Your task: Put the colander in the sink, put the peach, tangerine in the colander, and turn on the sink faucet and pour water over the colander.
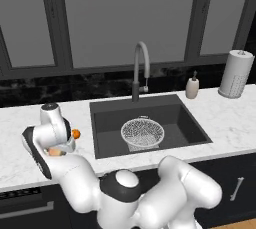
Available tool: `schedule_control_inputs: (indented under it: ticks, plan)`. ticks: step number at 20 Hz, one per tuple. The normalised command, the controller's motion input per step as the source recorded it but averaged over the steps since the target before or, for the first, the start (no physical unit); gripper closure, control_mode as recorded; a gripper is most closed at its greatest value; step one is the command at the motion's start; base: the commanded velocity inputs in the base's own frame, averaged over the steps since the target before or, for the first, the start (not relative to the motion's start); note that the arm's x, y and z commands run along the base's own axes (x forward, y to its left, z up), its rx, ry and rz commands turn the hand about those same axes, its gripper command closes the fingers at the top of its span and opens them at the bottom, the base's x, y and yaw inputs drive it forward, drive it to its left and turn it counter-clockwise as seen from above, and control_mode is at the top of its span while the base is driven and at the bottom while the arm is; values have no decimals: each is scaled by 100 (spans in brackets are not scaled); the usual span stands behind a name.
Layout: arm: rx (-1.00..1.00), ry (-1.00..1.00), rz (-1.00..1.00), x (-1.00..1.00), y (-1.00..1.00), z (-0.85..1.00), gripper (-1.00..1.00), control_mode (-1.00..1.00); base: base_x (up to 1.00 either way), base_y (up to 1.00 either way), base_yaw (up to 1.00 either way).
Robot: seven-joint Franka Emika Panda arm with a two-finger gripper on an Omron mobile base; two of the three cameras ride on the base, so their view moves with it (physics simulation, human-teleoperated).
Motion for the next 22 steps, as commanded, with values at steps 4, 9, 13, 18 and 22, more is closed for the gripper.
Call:
schedule_control_inputs:
  ticks: [4,9,13,18,22]
  plan:
    - [0,-13,-31,-59,-58,59,100,-100,0,0,0]
    - [2,-14,-38,-8,-95,72,100,-100,0,0,0]
    - [-9,2,-45,6,-99,55,100,-100,0,0,0]
    - [-18,7,-43,10,-100,36,100,-100,0,0,0]
    - [-27,21,-42,2,-100,38,100,-100,0,0,0]
